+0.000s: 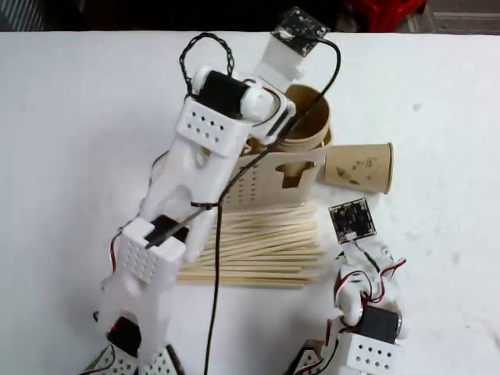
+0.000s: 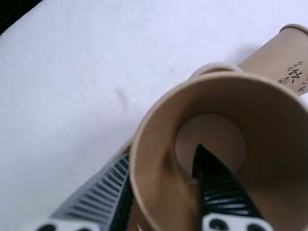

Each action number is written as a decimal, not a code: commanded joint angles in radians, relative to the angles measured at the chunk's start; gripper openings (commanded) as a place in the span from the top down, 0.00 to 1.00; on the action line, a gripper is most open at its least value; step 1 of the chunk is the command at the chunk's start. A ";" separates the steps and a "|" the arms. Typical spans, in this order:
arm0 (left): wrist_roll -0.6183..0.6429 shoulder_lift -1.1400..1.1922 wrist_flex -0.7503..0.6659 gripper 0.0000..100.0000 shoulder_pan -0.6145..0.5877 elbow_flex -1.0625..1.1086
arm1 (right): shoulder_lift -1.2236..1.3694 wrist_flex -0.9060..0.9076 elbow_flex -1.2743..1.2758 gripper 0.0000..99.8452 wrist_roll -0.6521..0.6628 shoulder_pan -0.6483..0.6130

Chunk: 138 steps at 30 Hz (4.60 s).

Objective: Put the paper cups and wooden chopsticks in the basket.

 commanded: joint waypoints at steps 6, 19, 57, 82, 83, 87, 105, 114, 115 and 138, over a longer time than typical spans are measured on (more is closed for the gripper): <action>-0.015 -0.171 0.080 0.81 -0.018 -0.347 | -0.005 -0.018 0.005 0.98 0.012 -0.007; 0.049 -0.774 0.080 0.81 -0.309 0.402 | -0.005 -0.048 0.014 0.98 0.012 -0.005; -0.005 -1.354 -0.799 0.81 -0.446 2.159 | 1.646 0.056 -1.418 0.75 -0.448 0.061; -0.005 -1.348 -0.799 0.81 -0.446 2.159 | 1.943 -0.036 -1.574 0.98 -0.298 0.056; -0.005 -1.348 -0.799 0.81 -0.446 2.159 | 1.920 -0.035 -1.574 0.98 -0.293 0.073; -0.005 -1.348 -0.799 0.81 -0.446 2.159 | 1.804 -0.019 -1.573 0.98 -0.290 0.136; -0.005 -1.348 -0.799 0.81 -0.444 2.162 | 1.333 0.312 -1.567 0.98 0.063 0.183; -0.005 -1.348 -0.799 0.81 -0.417 2.167 | 1.409 0.363 -1.559 0.86 0.387 0.470; -0.005 -1.348 -0.799 0.81 -0.414 2.167 | 1.408 0.355 -1.539 0.88 0.473 0.535; -0.005 -1.346 -0.842 0.81 -0.412 2.186 | 0.981 -0.127 -0.664 0.81 1.448 0.829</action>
